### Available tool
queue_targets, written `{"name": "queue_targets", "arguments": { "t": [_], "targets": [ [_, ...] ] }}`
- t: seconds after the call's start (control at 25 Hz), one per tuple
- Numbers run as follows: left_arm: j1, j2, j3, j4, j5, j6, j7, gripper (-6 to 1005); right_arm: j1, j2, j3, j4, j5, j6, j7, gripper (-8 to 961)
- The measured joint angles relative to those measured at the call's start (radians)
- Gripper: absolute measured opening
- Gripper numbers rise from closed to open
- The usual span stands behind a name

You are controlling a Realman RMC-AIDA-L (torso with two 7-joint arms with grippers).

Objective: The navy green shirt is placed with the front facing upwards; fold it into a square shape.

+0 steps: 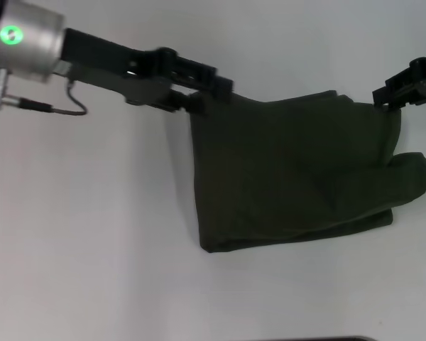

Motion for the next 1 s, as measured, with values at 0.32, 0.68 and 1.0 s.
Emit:
{"name": "queue_targets", "arguments": {
  "t": [0.32, 0.68, 1.0],
  "targets": [
    [0.085, -0.008, -0.070, -0.045, -0.078, 0.013, 0.053, 709, -0.024, -0.011, 0.009, -0.002, -0.044, -0.043, 0.019, 437],
    [0.098, -0.002, -0.073, -0.040, -0.074, 0.081, 0.066, 709, -0.073, -0.018, 0.078, -0.003, -0.070, -0.037, 0.014, 567],
    [0.127, -0.008, -0.079, -0.048, -0.078, 0.084, 0.068, 709, -0.067, 0.008, 0.107, 0.010, -0.070, 0.018, 0.001, 558]
  ]
}}
